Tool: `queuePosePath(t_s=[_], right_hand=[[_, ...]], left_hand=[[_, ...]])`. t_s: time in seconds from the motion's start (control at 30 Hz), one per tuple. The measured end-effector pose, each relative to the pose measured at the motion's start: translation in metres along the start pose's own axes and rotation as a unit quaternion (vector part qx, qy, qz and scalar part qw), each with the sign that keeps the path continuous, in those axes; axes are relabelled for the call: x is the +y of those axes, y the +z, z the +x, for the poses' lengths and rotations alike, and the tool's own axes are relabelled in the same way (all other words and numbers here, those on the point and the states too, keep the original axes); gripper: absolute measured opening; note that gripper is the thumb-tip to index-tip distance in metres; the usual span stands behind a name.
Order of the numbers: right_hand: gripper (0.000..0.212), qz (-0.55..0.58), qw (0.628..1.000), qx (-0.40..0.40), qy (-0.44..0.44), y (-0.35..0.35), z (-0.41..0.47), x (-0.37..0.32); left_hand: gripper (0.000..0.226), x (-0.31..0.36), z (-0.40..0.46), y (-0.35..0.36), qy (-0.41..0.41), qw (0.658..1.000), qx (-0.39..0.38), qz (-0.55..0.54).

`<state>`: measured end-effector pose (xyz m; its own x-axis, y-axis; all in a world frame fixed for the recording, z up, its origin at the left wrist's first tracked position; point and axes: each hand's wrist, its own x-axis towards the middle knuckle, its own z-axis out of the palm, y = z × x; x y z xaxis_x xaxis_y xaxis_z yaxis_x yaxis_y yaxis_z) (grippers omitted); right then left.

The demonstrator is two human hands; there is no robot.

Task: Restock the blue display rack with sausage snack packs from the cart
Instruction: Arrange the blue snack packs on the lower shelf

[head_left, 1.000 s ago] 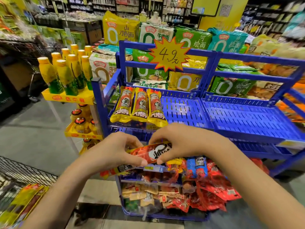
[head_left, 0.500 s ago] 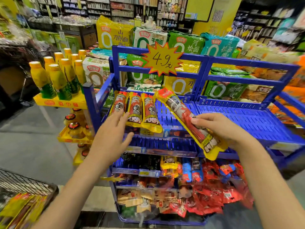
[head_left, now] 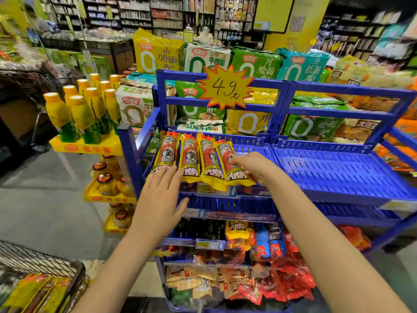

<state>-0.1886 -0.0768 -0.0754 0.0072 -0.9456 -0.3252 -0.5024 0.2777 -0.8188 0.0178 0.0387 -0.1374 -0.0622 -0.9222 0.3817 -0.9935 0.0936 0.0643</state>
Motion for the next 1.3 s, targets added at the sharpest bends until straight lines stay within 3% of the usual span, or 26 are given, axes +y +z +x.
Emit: queuePosePath(t_s=[0.13,0.3,0.4,0.5,0.6,0.77,0.87,0.97,1.07,1.2,1.3], right_hand=[[0.062,0.021,0.999,-0.018,-0.015,0.001,0.002,0.007],[0.057,0.052,0.998,-0.035,-0.029,0.0,0.005,0.016],[0.066,0.033,0.998,-0.037,-0.023,0.0,0.0,0.014],[0.067,0.021,0.999,0.011,-0.037,-0.002,-0.013,0.01],[0.04,-0.048,0.986,0.096,-0.13,-0.01,-0.027,0.007],[0.039,-0.096,0.92,0.154,-0.347,0.001,-0.082,-0.007],[0.035,-0.115,0.864,0.095,-0.481,0.03,-0.116,-0.009],[0.037,-0.166,0.81,0.002,-0.562,0.067,-0.129,0.004],[0.045,-0.216,0.781,-0.09,-0.579,0.11,-0.131,0.028],[0.045,-0.318,0.735,-0.196,-0.566,0.169,-0.116,0.065],[0.072,-0.382,0.703,-0.282,-0.529,0.207,-0.106,0.083]], left_hand=[[0.063,0.0,0.002,-0.003,-0.008,1.0,0.004,-0.005],[0.055,0.003,0.004,-0.008,-0.025,0.999,0.017,-0.013],[0.056,0.001,0.003,-0.009,-0.02,0.999,0.0,-0.026],[0.062,-0.004,0.002,-0.015,-0.012,0.999,-0.017,-0.044],[0.061,-0.01,-0.005,-0.031,-0.027,0.998,-0.012,-0.062],[0.053,-0.024,-0.039,-0.054,-0.111,0.991,-0.024,-0.071],[0.053,-0.033,-0.067,-0.059,-0.18,0.981,-0.041,-0.06],[0.056,-0.043,-0.101,-0.054,-0.242,0.968,-0.058,-0.037],[0.069,-0.054,-0.136,-0.037,-0.284,0.955,-0.089,0.004],[0.051,-0.062,-0.179,-0.013,-0.373,0.921,-0.115,-0.006],[0.055,-0.074,-0.2,0.006,-0.417,0.893,-0.166,-0.007]])
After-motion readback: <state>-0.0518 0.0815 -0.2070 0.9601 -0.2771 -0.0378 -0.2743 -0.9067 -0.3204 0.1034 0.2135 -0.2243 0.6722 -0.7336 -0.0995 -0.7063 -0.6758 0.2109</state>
